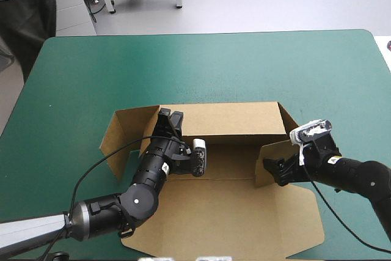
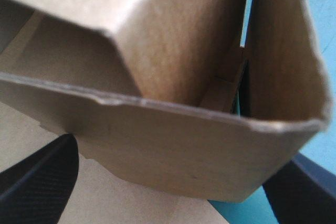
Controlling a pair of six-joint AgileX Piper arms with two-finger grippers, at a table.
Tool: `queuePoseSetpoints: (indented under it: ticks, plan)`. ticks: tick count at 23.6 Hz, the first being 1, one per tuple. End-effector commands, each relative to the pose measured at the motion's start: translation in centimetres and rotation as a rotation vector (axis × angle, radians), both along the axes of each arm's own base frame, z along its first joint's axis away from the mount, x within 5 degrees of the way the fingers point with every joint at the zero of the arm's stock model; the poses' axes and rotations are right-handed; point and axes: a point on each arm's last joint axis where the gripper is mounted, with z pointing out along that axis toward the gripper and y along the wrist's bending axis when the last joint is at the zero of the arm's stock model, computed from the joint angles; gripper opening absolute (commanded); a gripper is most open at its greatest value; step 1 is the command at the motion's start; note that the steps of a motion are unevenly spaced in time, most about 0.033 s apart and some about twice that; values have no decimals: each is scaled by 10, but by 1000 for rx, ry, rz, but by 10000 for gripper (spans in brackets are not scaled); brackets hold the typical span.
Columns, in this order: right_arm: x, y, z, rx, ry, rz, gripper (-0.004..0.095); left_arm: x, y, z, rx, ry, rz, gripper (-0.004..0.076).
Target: Fold the box
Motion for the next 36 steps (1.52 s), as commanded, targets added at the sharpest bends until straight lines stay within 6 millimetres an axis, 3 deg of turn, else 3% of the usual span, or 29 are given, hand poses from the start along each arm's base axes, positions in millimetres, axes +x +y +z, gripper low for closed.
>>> queuePoseSetpoints:
  ticks: [1,12,15,17,18,24,26,30,31,36]
  plan:
    - [1,7,4,34,-85,-60,809,-1,1,19,-23,-90,-17,-10]
    - [7,23,6,91,-171,-98,747,-1,1,19,-23,-90,-17,-10]
    - [11,25,2,91,-158,-105,568,-1,1,19,-23,-90,-17,-10]
    - [14,26,0,90,-154,-113,314,-1,1,19,-23,-90,-17,-10]
    - [15,26,0,80,-159,-106,13,-1,1,19,-23,-90,-17,-10]
    - [16,26,0,85,-164,-110,-1,-1,0,20,-43,-98,-16,-9]
    - [16,26,1,87,-171,-114,-1,-1,1,20,-89,-83,0,57]
    - [20,24,4,93,-215,-142,-1,-1,0,21,-89,-92,-4,452]
    - [21,23,6,96,-237,-156,-1,-1,0,21,-104,-87,-1,511]
    - [30,20,11,106,-319,-215,0,-1,0,21,-104,-87,-3,527]
